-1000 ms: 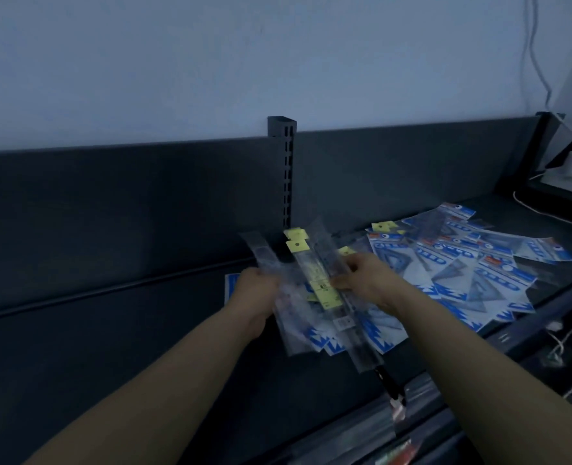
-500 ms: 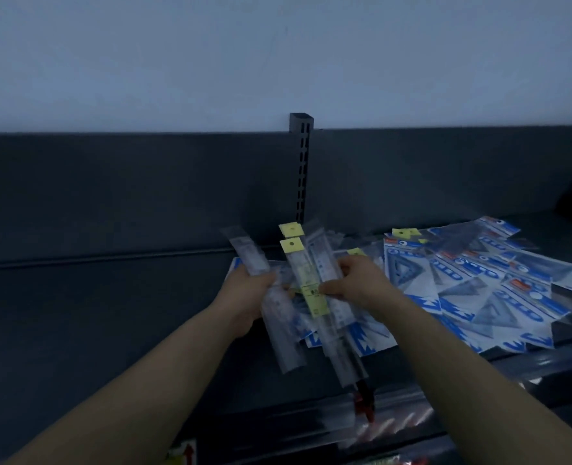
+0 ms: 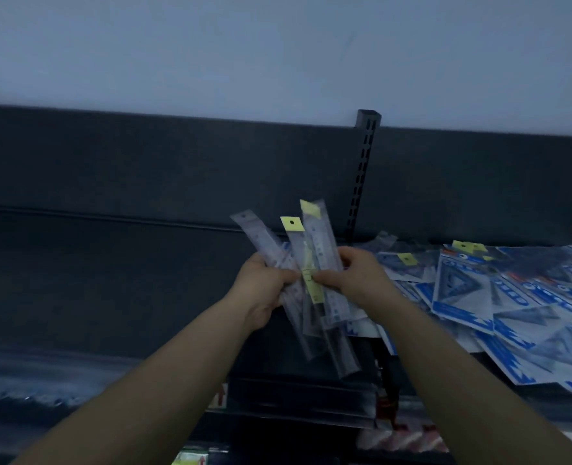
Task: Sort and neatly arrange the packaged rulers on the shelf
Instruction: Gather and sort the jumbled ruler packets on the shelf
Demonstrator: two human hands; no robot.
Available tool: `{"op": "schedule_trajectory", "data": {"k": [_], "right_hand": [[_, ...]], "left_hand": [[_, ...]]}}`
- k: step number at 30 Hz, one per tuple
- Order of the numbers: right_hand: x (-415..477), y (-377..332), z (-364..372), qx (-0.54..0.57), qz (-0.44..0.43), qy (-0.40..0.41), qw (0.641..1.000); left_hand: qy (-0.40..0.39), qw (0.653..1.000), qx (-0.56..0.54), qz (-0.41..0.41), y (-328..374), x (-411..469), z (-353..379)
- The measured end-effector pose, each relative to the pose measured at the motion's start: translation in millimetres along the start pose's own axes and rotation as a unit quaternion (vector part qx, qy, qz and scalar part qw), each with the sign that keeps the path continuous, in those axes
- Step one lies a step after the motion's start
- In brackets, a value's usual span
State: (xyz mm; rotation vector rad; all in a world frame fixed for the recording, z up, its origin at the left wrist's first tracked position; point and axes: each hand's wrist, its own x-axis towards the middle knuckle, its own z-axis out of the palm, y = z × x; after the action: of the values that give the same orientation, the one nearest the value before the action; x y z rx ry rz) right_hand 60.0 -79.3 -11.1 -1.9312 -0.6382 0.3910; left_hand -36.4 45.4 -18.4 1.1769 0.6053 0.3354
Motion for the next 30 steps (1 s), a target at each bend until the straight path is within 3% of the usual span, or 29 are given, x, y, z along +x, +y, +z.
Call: {"op": "schedule_trajectory", "data": {"k": [12, 30], "right_hand": [[-8, -84, 106, 0.057, -0.053, -0.075, 0.994], [-46, -246, 449, 0.076, -0.117, -0.237, 0.961]], "left_hand": [[0.064, 0.996, -0.002, 0.064, 54, -39, -118], [0.25, 0.964, -0.017, 0.092, 128, -138, -471]]}}
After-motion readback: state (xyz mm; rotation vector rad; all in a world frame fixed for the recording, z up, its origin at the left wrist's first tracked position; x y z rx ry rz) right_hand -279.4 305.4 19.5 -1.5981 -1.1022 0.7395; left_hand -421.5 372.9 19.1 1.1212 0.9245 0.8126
